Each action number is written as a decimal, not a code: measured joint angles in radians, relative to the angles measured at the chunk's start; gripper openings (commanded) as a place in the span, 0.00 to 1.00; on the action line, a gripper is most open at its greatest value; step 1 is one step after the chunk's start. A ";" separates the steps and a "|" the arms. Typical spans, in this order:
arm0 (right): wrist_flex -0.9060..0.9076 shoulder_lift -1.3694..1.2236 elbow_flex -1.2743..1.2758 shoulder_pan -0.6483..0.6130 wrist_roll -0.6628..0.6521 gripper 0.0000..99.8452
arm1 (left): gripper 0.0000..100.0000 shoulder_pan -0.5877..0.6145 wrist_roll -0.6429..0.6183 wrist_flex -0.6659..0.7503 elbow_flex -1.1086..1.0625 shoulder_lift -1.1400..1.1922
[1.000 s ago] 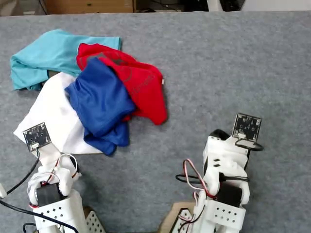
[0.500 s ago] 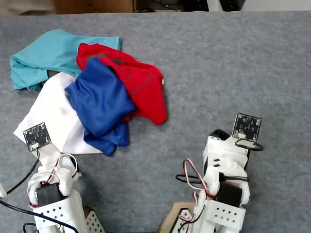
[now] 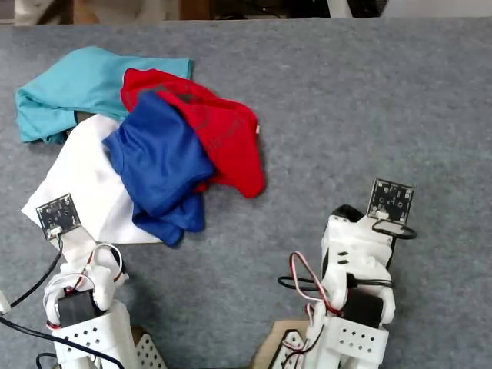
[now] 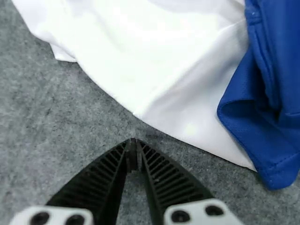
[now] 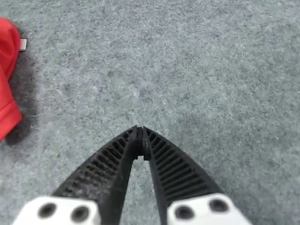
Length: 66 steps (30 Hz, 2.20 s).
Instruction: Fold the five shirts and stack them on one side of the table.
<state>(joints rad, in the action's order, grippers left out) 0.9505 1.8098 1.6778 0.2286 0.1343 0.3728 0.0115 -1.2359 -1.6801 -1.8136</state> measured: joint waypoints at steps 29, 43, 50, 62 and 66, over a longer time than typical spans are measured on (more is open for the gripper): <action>-0.011 0.000 0.014 -0.041 0.000 0.01 | 0.02 0.000 0.000 0.000 0.000 0.000; -0.008 0.000 0.014 -0.041 0.000 0.01 | 0.02 0.000 0.000 0.000 0.000 0.000; 0.063 0.000 0.014 -0.041 0.000 0.01 | 0.02 0.000 0.000 0.000 0.000 0.000; 0.077 0.000 0.014 -0.041 0.000 0.01 | 0.02 0.000 0.000 0.000 0.000 0.000; 0.077 0.000 0.014 -0.041 0.000 0.01 | 0.02 0.000 0.000 0.000 0.000 0.000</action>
<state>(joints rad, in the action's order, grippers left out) 1.0273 1.8098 1.6916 0.1872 0.1343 0.3728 0.0115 -1.2359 -1.6801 -1.8136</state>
